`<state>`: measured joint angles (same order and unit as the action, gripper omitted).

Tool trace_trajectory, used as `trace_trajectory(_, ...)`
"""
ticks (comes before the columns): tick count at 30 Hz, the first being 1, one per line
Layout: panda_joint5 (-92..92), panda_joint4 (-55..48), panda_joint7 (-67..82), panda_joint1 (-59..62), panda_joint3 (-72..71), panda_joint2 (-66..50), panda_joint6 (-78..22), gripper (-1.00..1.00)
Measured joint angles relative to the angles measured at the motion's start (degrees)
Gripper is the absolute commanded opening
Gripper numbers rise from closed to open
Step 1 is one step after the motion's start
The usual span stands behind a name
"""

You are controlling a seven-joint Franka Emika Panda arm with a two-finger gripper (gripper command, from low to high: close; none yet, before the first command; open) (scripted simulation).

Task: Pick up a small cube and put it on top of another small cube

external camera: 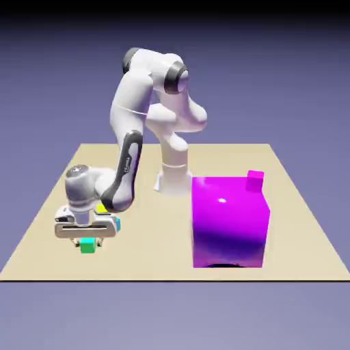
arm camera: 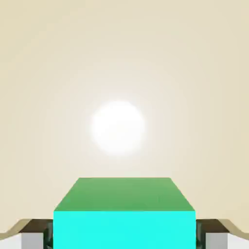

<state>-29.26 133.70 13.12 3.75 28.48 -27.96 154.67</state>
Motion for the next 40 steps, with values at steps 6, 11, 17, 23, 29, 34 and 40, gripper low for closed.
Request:
trace_trajectory(6, 10.4, 4.8, -7.1, -5.1, 7.2, 9.9, -4.0, -1.0)
trace_trajectory(11, 22.9, 12.6, -15.0, -6.4, 10.8, 19.8, -3.7, -1.0)
trace_trajectory(17, 37.8, 21.9, -24.5, -7.8, 15.0, 31.8, -3.4, -1.0)
trace_trajectory(23, 35.2, 24.8, -22.3, -5.2, 11.4, 30.9, 0.5, -1.0)
trace_trajectory(29, 20.3, 24.5, -11.7, 1.9, 1.3, 21.3, 8.1, -1.0)
trace_trajectory(34, 18.5, 24.4, -10.4, 2.8, 0.0, 20.1, 9.1, 1.0)
trace_trajectory(40, 33.4, 24.8, -21.0, -3.9, 10.1, 29.7, 1.5, 1.0)
